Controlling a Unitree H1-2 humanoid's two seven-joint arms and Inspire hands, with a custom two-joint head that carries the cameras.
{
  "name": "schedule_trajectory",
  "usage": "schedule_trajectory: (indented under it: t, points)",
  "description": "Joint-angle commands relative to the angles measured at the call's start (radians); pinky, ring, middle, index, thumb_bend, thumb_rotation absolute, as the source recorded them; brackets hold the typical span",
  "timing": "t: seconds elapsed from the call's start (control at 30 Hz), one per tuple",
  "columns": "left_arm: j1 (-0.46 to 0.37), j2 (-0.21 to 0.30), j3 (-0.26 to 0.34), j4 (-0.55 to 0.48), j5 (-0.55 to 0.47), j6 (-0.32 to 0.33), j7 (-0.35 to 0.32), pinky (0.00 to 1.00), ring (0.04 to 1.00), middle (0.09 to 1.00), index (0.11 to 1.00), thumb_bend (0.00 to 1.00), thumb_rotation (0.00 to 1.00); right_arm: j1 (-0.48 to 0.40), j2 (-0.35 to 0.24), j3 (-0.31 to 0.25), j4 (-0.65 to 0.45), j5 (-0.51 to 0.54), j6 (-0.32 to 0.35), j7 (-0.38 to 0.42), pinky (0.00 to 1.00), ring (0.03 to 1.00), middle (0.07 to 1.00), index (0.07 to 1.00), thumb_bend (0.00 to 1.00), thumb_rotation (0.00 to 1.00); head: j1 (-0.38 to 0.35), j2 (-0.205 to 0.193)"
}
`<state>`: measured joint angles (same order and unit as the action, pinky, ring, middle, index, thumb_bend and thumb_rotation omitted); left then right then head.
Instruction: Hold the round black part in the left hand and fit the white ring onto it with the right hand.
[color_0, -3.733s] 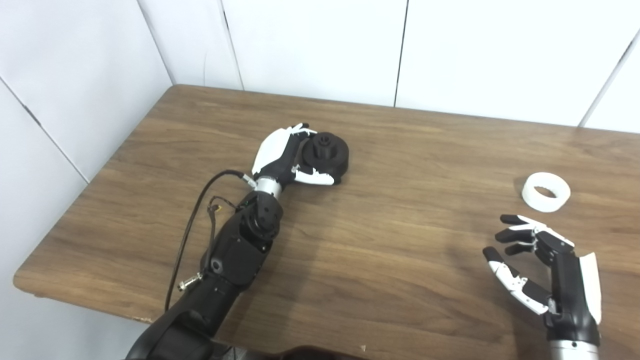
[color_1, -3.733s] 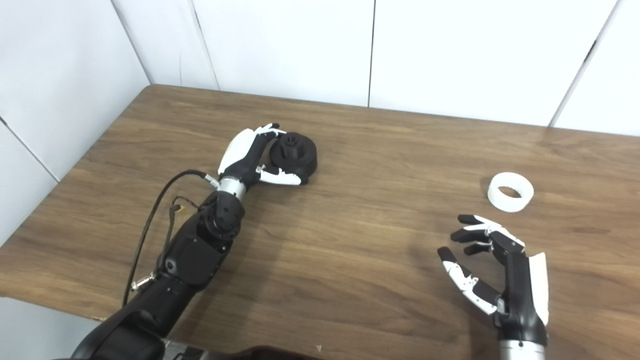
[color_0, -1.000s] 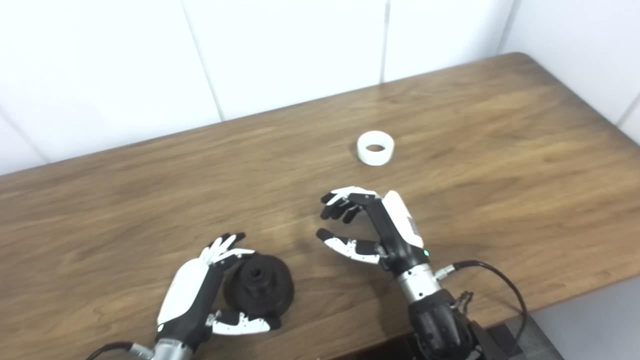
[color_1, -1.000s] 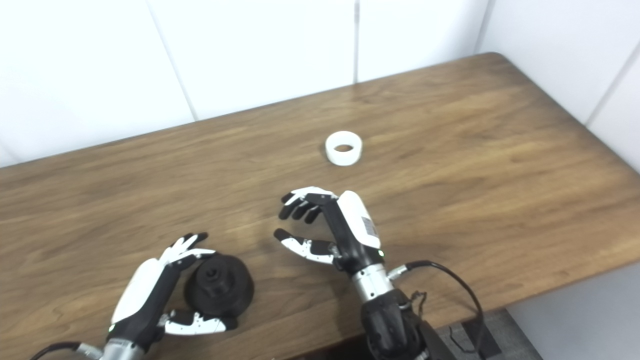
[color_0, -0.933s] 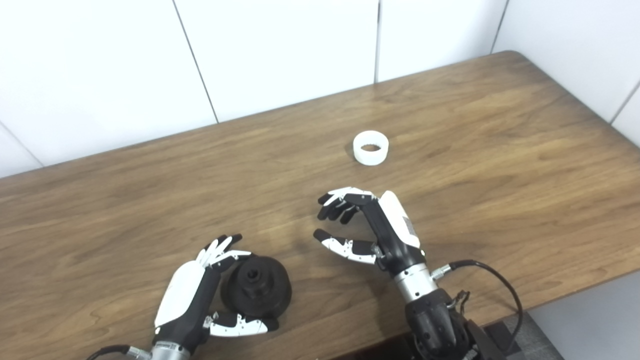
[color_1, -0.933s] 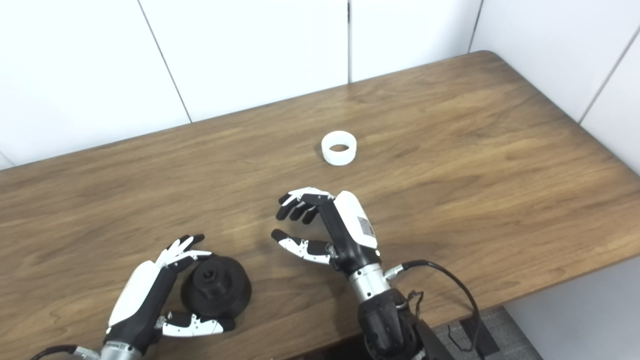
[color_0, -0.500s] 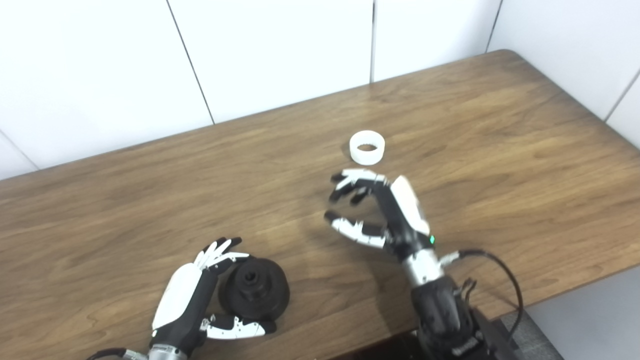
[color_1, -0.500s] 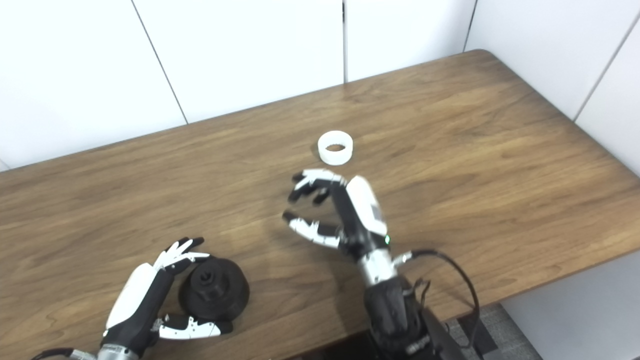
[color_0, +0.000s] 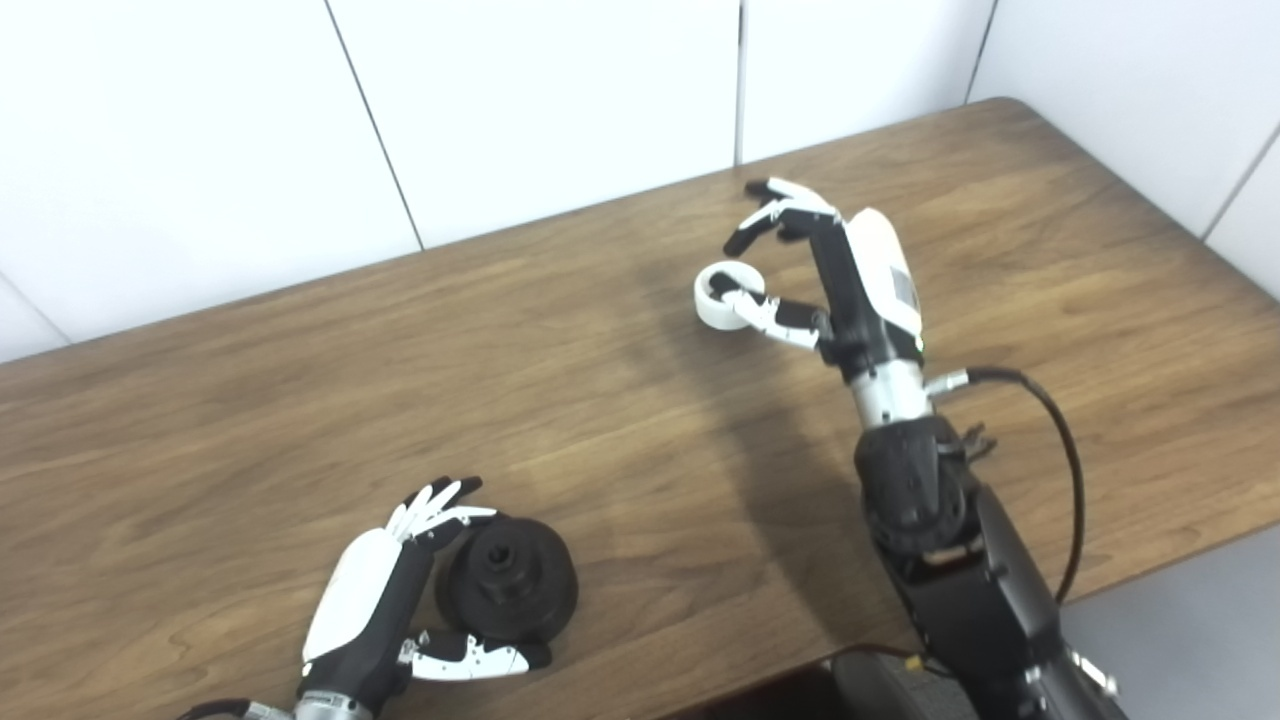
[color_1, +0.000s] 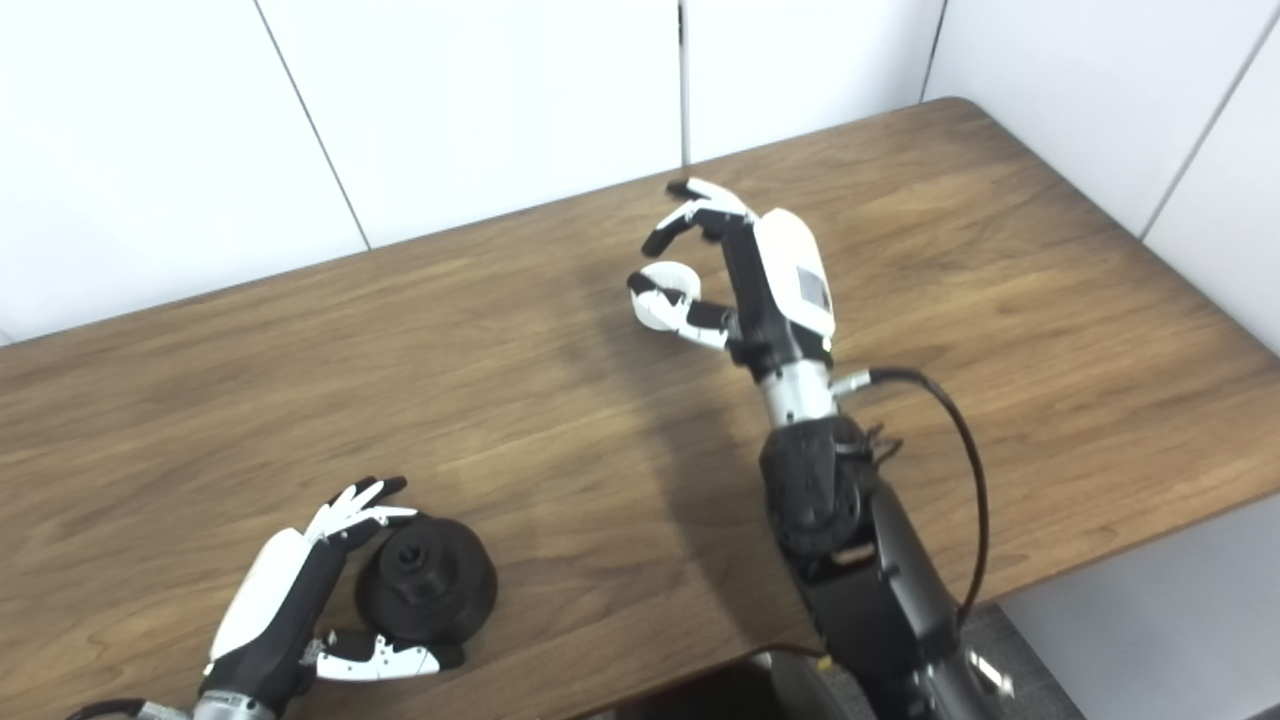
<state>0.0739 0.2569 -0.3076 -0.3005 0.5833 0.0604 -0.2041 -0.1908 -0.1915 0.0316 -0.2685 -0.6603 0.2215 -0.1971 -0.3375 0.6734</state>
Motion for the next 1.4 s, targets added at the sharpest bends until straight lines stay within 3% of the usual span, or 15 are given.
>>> schedule_trajectory:
  t: [0.0, 0.07, 0.13, 0.17, 0.3, 0.57, 0.77, 0.93, 1.1, 1.37]
  points:
    - [-0.012, 0.005, 0.005, -0.028, 0.018, -0.003, -0.001, 1.0, 0.991, 0.938, 0.604, 0.9, 0.24, -0.087, -0.032, -0.007, 0.008, -0.035, 0.009, 0.016, 0.73, 0.887, 0.884, 0.499, 0.5, 0.17, -0.001, 0.0]
    - [-0.012, 0.003, 0.006, -0.028, 0.019, -0.003, 0.0, 1.0, 0.991, 0.937, 0.604, 0.9, 0.23, -0.117, -0.051, -0.008, 0.03, -0.046, 0.021, 0.034, 0.73, 0.896, 0.899, 0.499, 0.5, 0.17, 0.001, 0.0]
    - [-0.012, 0.002, 0.006, -0.026, 0.021, -0.004, 0.002, 1.0, 0.988, 0.935, 0.602, 0.9, 0.23, -0.172, -0.091, -0.002, 0.078, -0.068, 0.046, 0.072, 0.74, 0.903, 0.915, 0.714, 0.53, 0.44, 0.003, 0.0]
    - [-0.012, 0.001, 0.006, -0.025, 0.022, -0.005, 0.002, 1.0, 0.987, 0.935, 0.601, 0.9, 0.23, -0.19, -0.104, 0.0, 0.094, -0.075, 0.055, 0.085, 0.75, 0.904, 0.92, 0.75, 0.54, 0.48, 0.003, 0.0]
    - [-0.012, -0.003, 0.008, -0.021, 0.022, -0.005, 0.004, 1.0, 0.987, 0.935, 0.601, 0.9, 0.23, -0.26, -0.149, 0.009, 0.179, -0.081, 0.075, 0.128, 0.76, 0.919, 0.936, 0.827, 0.58, 0.5, 0.006, -0.001]
    - [-0.011, -0.012, 0.008, -0.021, 0.024, -0.004, 0.007, 1.0, 0.988, 0.936, 0.6, 0.9, 0.24, -0.347, -0.244, 0.057, 0.357, -0.075, 0.062, 0.208, 0.81, 0.937, 0.958, 0.851, 0.7, 0.49, 0.011, 0.0]
    - [-0.007, -0.016, 0.01, -0.028, 0.026, -0.002, 0.008, 1.0, 0.987, 0.934, 0.598, 0.9, 0.24, -0.37, -0.294, 0.095, 0.438, -0.053, 0.062, 0.289, 0.89, 0.976, 0.982, 0.892, 0.77, 0.6, 0.018, 0.005]
    - [-0.005, -0.018, 0.012, -0.032, 0.027, 0.004, 0.004, 1.0, 0.988, 0.939, 0.601, 0.89, 0.24, -0.364, -0.32, 0.114, 0.452, -0.023, 0.074, 0.358, 0.93, 0.999, 0.999, 0.909, 0.89, 0.71, 0.022, 0.008]
    - [-0.003, -0.02, 0.015, -0.027, 0.025, 0.003, 0.007, 1.0, 0.987, 0.937, 0.6, 0.89, 0.24, -0.345, -0.336, 0.135, 0.43, -0.015, 0.099, 0.426, 0.92, 1.0, 1.0, 0.904, 0.98, 0.77, 0.025, 0.01]
    - [-0.003, -0.022, 0.015, -0.021, 0.028, 0.001, 0.008, 1.0, 0.988, 0.937, 0.602, 0.89, 0.24, -0.295, -0.337, 0.142, 0.381, 0.017, 0.118, 0.492, 0.94, 1.0, 1.0, 0.876, 1.0, 0.79, 0.034, 0.016]
